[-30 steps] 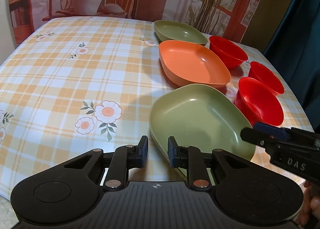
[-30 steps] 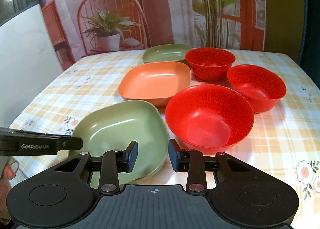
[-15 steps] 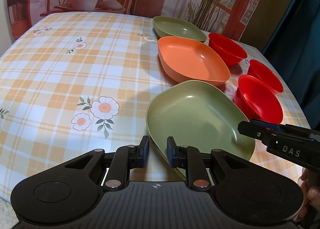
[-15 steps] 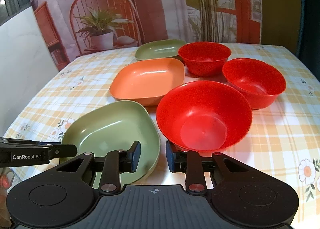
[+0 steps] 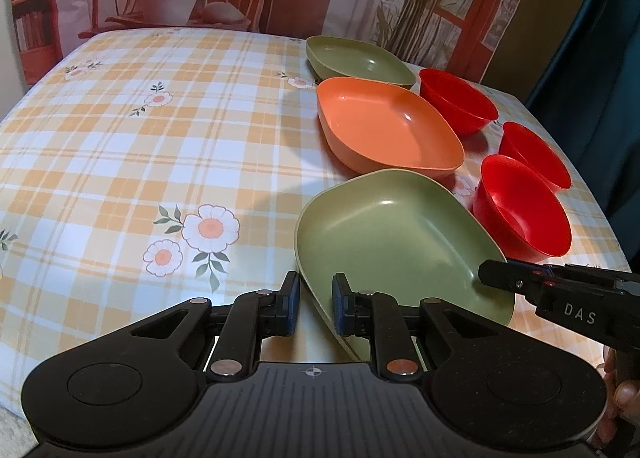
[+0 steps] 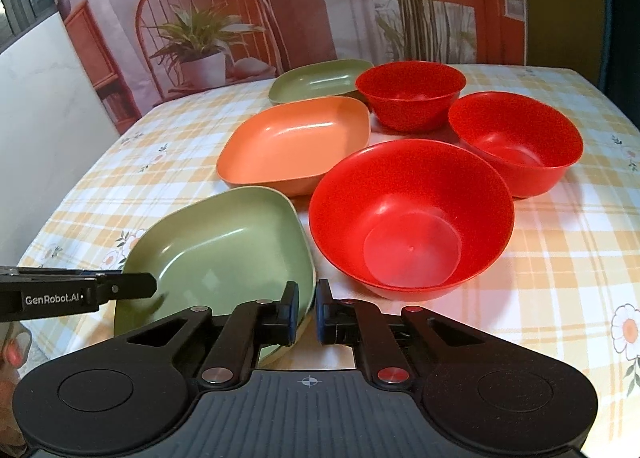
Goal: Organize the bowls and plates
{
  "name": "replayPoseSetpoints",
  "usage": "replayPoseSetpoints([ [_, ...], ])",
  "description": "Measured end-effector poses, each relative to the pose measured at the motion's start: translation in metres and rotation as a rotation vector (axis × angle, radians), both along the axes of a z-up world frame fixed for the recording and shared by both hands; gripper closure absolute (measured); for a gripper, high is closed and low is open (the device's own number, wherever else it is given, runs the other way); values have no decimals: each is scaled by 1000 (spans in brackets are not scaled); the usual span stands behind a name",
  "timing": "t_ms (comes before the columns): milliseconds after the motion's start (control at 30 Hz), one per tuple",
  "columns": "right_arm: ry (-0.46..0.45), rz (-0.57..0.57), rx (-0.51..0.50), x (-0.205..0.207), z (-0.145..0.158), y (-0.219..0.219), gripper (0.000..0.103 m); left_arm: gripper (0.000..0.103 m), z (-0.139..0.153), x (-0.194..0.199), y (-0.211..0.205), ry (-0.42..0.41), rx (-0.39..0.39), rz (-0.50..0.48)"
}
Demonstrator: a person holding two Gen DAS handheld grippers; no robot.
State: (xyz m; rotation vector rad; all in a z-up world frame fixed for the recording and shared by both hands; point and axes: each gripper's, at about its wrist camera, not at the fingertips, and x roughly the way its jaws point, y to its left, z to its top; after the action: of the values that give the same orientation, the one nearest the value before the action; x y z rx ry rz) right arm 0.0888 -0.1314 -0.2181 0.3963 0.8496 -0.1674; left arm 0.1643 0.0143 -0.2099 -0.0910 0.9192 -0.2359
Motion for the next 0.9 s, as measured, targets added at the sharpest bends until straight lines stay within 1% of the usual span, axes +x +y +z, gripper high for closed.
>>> replayPoseSetpoints([
  [333, -2, 32, 10, 2, 5, 4, 93, 84, 6, 8, 5, -13, 4, -6],
  [900, -44, 75, 15, 8, 22, 8, 92, 84, 32, 22, 14, -99, 1, -30],
])
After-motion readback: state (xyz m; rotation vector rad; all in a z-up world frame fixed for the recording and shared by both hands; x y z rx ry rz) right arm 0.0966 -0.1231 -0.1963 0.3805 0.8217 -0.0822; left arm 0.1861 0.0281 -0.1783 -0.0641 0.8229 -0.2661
